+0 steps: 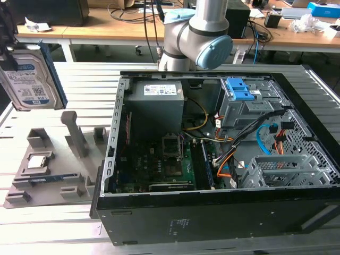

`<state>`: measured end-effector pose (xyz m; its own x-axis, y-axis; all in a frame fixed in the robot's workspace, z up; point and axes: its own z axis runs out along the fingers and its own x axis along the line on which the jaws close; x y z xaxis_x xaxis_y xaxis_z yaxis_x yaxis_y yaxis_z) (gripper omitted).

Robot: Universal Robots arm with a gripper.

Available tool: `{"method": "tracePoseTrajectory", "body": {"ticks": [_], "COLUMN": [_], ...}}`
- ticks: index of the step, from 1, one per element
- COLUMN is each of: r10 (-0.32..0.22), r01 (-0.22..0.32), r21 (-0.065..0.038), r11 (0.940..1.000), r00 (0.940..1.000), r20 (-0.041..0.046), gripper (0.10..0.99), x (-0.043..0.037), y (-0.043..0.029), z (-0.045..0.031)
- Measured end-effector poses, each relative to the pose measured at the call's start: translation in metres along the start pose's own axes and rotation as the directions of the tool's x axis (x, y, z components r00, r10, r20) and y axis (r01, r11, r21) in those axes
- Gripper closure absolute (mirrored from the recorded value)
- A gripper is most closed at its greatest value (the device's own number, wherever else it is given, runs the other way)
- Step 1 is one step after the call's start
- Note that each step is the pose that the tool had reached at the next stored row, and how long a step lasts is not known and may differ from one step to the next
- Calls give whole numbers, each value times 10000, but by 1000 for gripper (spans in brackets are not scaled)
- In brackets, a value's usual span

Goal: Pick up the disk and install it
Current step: 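Pick up the disk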

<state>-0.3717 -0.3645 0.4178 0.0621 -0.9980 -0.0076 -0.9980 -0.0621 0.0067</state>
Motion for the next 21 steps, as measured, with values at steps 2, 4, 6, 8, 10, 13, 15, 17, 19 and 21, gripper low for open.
{"method": "tracePoseTrajectory", "body": {"ticks": [2, 4, 6, 8, 10, 13, 15, 17, 19, 21], "r10": [0, 0, 0, 0, 0, -1, 0, 0, 0, 0], "r01": [0, 0, 0, 0, 0, 1, 0, 0, 0, 0], "r21": [0, -1, 0, 0, 0, 0, -1, -1, -1, 0], "r11": [10000, 10000, 10000, 10000, 10000, 10000, 10000, 10000, 10000, 10000], "r00": [10000, 10000, 10000, 10000, 10000, 10000, 10000, 10000, 10000, 10000], "r20": [-2, -4, -9, -12, -15, -19, -20, -22, -22, -23], "gripper": [718, 718, 718, 718, 718, 718, 718, 718, 718, 718], "x": [-3, -5, -9, -11, -14, -19, -22, -24, -27, -29], "y": [0, 0, 1, 1, 1, 1, 2, 1, 2, 2], "z": [-46, -93, -167, -210, -265, -342, -396, -435, -496, -556]}}
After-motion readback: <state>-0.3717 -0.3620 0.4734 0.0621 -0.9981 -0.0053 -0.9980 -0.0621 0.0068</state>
